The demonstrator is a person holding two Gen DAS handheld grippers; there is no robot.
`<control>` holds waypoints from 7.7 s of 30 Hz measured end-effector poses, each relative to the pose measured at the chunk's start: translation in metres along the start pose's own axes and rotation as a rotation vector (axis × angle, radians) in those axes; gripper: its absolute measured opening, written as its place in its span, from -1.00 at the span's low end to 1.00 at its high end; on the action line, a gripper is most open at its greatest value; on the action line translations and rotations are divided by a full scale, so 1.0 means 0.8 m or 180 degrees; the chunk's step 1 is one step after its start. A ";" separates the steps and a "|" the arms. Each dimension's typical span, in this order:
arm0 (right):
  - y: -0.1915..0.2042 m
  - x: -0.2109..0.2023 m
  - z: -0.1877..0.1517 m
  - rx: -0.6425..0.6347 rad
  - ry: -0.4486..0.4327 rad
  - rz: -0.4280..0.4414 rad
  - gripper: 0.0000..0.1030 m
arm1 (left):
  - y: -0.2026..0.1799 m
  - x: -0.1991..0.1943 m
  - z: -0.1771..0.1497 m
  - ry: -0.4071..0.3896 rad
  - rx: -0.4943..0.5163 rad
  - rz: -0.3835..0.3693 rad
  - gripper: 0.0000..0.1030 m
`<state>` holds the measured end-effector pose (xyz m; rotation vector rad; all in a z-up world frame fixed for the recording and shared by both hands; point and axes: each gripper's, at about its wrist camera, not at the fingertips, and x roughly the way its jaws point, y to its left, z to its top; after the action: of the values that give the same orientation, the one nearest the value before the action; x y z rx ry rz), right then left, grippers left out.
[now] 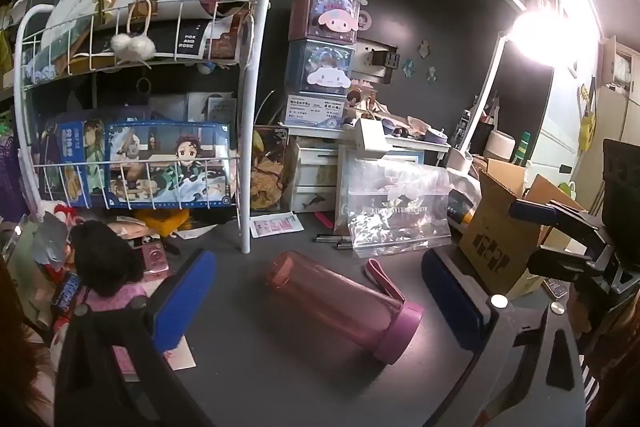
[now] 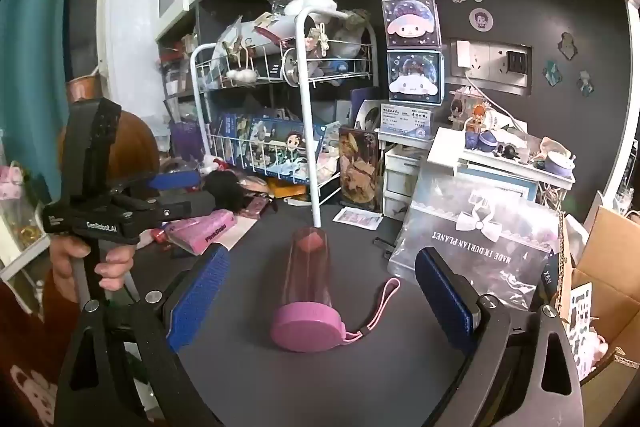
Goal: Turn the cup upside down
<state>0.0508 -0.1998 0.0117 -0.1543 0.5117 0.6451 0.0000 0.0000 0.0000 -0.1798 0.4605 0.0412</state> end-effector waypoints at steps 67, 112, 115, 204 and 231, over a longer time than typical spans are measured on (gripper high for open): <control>-0.011 -0.006 -0.006 0.0219 0.0022 -0.0070 0.82 | -0.019 -0.001 0.005 -0.0012 0.0014 -0.0042 0.99; 0.005 0.303 -0.012 0.0068 0.2191 0.0407 0.11 | 0.088 0.047 -0.035 0.0260 -0.0414 0.0142 0.99; 0.003 0.301 -0.013 0.0089 0.2240 0.0407 0.11 | 0.088 0.053 -0.036 0.0291 -0.0416 0.0114 0.99; 0.037 0.133 -0.008 -0.0607 0.0835 0.0512 0.26 | -0.027 0.059 0.015 0.0224 0.0365 -0.1287 0.49; 0.030 -0.001 0.017 -0.0123 0.0029 -0.0018 1.00 | -0.012 -0.014 0.008 -0.0105 0.0059 0.0197 0.98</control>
<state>0.0414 -0.1771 0.0242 -0.1949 0.5076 0.6493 -0.0065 -0.0084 0.0125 -0.1465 0.4335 0.1004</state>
